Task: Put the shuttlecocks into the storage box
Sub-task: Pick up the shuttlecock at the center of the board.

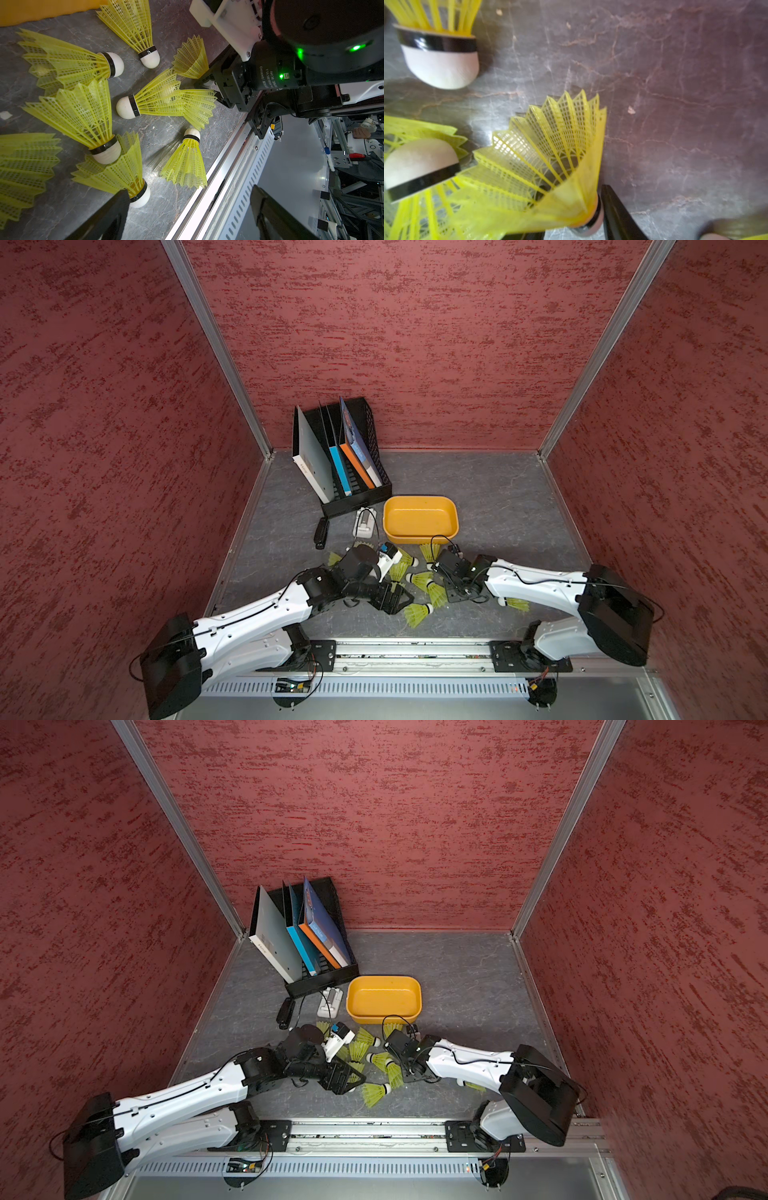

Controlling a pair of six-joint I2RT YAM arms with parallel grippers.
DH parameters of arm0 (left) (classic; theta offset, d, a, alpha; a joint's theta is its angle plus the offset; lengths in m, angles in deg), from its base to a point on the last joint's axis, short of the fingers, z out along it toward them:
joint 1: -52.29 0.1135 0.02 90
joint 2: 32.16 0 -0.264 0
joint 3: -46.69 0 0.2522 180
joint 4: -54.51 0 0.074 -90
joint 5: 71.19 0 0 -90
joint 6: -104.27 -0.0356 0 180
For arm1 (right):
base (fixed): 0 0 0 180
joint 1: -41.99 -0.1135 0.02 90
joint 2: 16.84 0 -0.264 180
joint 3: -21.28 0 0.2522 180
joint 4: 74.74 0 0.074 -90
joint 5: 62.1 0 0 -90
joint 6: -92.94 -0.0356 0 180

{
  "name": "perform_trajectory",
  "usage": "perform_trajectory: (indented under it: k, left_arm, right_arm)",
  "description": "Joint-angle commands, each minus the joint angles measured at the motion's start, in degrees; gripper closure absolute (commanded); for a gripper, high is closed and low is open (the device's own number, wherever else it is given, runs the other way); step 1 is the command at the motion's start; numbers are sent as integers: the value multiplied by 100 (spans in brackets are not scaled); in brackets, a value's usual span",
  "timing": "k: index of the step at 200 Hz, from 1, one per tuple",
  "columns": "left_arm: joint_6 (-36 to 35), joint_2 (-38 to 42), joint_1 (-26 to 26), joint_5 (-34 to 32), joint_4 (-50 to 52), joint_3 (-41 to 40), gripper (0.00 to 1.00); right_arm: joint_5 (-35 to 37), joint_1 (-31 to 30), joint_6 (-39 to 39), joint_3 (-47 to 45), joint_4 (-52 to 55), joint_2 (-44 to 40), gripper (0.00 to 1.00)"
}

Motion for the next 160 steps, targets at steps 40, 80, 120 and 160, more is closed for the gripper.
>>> perform_trajectory:
  k: [40, 80, 120, 160]
  left_arm:
    - [17, 32, -20, -98, -60, 198, 6]
    - [28, 15, -15, -107, -84, 189, 6]
    - [26, -35, -18, -150, -101, 227, 6]
    - [69, -234, 2, -358, -22, 405, 6]
  right_arm:
    - [113, 100, 39, 98, -38, 73, 65]
    - [51, 236, 192, 205, -72, 152, 72]
    - [5, 245, 82, 242, 86, -1, 77]
    - [132, 245, -157, 411, 718, -618, 78]
